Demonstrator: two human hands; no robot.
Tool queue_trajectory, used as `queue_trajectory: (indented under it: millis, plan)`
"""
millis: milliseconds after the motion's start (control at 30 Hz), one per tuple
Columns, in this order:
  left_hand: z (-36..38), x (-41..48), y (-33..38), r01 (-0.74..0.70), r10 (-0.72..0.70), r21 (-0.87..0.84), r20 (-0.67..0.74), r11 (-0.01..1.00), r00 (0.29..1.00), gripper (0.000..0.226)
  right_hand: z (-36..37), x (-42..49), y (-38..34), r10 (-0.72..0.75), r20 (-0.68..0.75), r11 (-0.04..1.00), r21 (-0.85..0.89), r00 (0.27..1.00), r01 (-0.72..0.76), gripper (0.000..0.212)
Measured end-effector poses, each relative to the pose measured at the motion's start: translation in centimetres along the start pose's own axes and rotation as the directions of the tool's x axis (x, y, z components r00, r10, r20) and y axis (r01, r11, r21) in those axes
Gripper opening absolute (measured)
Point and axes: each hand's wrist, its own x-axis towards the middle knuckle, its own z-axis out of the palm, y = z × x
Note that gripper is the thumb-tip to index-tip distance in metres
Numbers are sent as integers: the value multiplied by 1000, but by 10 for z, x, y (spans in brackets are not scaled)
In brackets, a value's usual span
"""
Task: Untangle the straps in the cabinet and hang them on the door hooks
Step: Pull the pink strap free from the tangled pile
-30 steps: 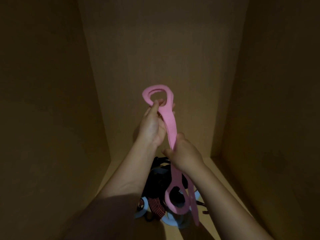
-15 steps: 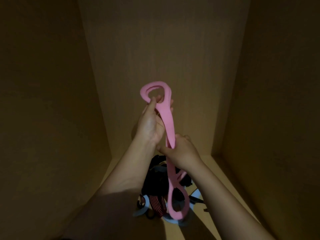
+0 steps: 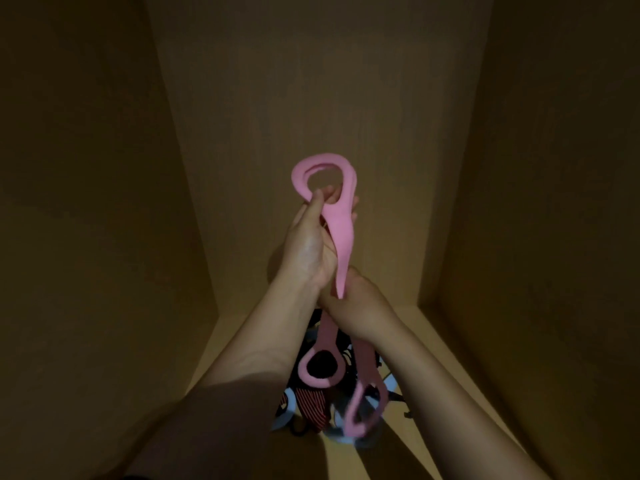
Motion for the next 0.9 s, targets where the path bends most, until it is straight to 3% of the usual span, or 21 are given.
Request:
queue_trajectory:
  millis: [300,400,500,567,667,733,800,867,900]
  plan:
    - [3,2,6,3,-3,-25,17,1000,1000,21,-2,-1,-4,-86,-358,988,87,930,125,24]
    - [-3,6,6,-7,7,11,-13,1000,1000,22,-8,-9,-6,-127,-454,988,24,882,155,19]
    - [-17,10,-1,-9,10,19,-69,1000,998,28,-16,-22,-2,-118,-499,992,-26,858,121,29]
    - [-28,10,-12,24,-13,97,-110,995,994,25,-22,-29,1,-89,-505,994,15,858,112,28]
    - [-41,4,-39,206,-153,319,-183,925,971,12,-40,-38,6,-10,-511,992,100,860,71,18]
    - [-52,-2,-46,373,-287,473,-246,798,926,19,-48,-39,2,-11,-522,992,101,853,75,19]
    - [-62,-11,-47,468,-380,730,-300,499,875,37,-56,-41,-2,-4,-514,992,107,858,68,21]
    - [-68,-18,-47,345,-329,934,-299,89,896,46,-61,-44,-3,18,-458,994,102,889,32,28]
    - [-67,-21,-51,237,-261,971,-239,-40,935,45,-64,-46,1,25,-432,997,73,902,7,26]
